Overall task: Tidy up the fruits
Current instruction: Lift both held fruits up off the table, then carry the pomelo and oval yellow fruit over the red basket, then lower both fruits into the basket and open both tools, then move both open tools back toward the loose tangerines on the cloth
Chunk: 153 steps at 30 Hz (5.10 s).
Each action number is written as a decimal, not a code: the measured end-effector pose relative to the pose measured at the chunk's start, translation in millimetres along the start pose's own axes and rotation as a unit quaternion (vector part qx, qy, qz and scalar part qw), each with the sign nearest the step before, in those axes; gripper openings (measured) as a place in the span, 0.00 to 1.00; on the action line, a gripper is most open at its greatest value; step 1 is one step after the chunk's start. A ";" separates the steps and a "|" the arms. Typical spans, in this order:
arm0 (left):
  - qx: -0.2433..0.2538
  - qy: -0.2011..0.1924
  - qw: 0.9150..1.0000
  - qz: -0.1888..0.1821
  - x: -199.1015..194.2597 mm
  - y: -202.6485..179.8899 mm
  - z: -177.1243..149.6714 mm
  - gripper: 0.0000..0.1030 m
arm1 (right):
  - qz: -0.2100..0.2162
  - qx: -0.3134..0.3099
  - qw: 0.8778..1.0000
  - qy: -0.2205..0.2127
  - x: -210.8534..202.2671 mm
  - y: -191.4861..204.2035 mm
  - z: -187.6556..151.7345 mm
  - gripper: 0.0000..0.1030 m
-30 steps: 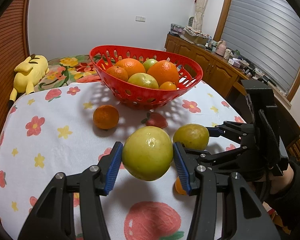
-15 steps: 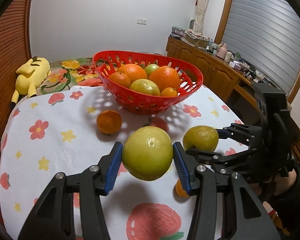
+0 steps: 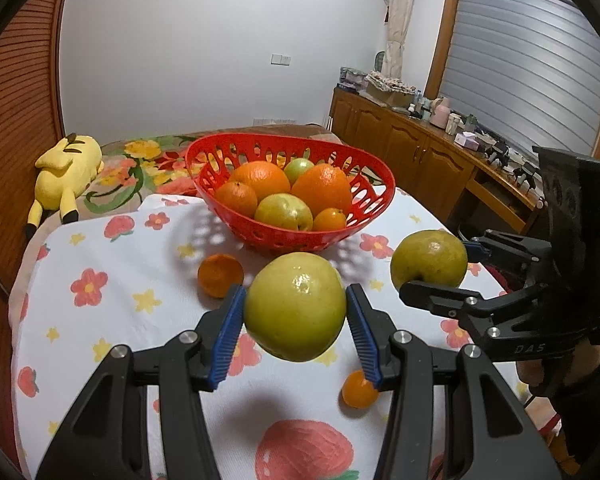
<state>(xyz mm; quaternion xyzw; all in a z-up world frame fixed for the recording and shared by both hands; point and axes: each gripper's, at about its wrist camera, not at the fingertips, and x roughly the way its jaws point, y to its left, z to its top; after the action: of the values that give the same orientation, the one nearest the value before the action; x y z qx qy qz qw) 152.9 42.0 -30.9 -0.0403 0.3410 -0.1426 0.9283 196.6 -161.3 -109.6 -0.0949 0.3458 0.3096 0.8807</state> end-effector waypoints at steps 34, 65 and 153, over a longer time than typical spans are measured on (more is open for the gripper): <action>0.000 0.001 1.000 0.011 48.0 28.0 69.7 0.48 | -0.029 -0.015 0.999 -0.018 18.1 -56.8 76.9 0.70; -0.009 0.031 0.999 0.030 141.5 59.9 122.0 0.48 | -0.016 -0.008 1.000 0.011 96.9 -110.5 121.8 0.70; 0.000 -0.009 0.999 0.041 3.7 31.4 -11.6 0.66 | 0.007 0.031 0.999 0.005 0.0 26.1 -26.6 0.73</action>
<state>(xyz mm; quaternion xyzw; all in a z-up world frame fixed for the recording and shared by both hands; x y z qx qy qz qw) 155.6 71.2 -47.4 -0.0277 0.3340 -0.1043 0.9364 166.0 -150.8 -128.1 -0.0666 0.3601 0.3049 0.8792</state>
